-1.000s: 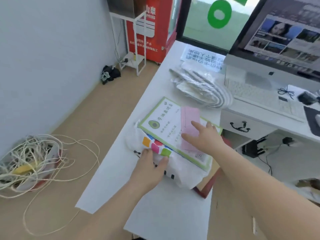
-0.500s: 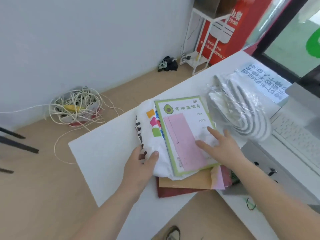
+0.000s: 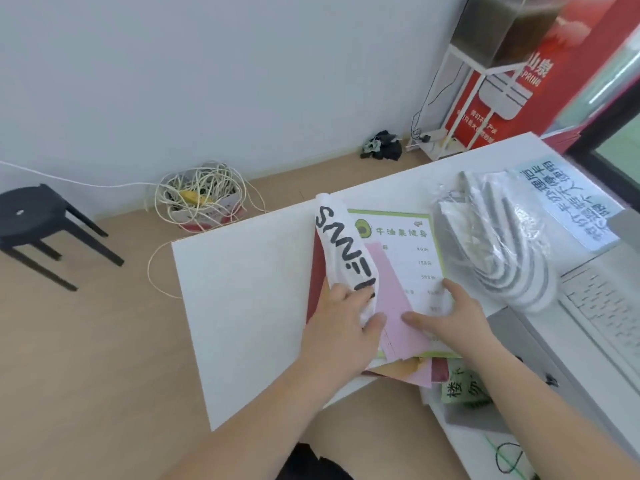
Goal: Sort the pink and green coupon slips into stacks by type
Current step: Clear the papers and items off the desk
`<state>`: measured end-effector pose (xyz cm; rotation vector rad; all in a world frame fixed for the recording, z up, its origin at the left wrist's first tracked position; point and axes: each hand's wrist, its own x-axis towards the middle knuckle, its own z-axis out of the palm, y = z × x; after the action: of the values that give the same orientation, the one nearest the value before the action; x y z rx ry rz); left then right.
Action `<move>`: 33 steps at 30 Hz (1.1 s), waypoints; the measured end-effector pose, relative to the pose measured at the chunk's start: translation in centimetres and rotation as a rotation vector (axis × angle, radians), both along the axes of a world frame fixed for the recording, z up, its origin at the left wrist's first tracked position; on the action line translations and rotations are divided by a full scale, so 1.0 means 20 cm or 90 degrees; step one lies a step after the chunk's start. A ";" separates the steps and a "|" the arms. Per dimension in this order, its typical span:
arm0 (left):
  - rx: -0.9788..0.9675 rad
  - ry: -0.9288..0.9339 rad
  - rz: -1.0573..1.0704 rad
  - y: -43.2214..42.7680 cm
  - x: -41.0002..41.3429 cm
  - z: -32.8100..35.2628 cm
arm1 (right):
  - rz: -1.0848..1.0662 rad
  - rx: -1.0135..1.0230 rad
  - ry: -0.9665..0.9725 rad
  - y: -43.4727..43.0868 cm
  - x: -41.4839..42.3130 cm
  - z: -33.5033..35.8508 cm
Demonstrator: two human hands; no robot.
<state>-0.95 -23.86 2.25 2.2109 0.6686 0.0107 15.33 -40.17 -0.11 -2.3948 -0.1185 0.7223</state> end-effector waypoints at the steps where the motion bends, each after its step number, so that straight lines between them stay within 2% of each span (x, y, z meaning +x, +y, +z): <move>1: -0.040 -0.011 0.060 0.05 -0.03 -0.04 | -0.006 0.003 -0.011 0.00 -0.01 0.01; 4: -0.146 -0.068 0.230 0.19 -0.11 -0.11 | -0.049 0.066 -0.025 0.01 -0.02 0.04; 7: -0.241 -0.090 0.341 0.25 -0.14 -0.13 | -0.062 0.090 0.044 0.03 -0.01 0.10; 12: -0.387 -0.070 0.360 0.23 -0.14 -0.06 | -0.080 0.183 0.145 0.02 0.00 0.09; 16: -0.294 -0.054 0.309 0.20 -0.11 -0.06 | -0.074 0.232 0.173 0.00 0.05 0.07; 20: -0.176 -0.149 0.435 0.30 -0.16 0.09 | -0.052 0.242 0.193 -0.08 0.11 0.04; 23: -0.034 -0.226 0.471 0.32 -0.26 0.31 | 0.007 0.235 0.243 -0.09 0.11 0.00; 25: -0.013 -0.278 0.476 0.31 -0.30 0.42 | 0.034 0.221 0.226 -0.07 0.10 -0.02; 27: -0.074 -0.245 0.446 0.28 -0.31 0.43 | 0.056 0.206 0.200 -0.05 0.09 -0.06; 29: -0.155 -0.136 0.401 0.21 -0.31 0.32 | 0.087 0.193 0.183 -0.04 0.10 -0.09; 31: -0.164 -0.010 0.338 0.12 -0.32 0.16 | 0.102 0.175 0.144 -0.04 0.09 -0.08; 33: -0.210 0.035 0.305 0.03 -0.32 0.05 | 0.099 0.133 0.084 -0.06 0.08 -0.06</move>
<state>-7.33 -23.27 3.19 1.7034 1.1302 0.0788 16.89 -41.39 -1.40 -2.1504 -0.3123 0.8925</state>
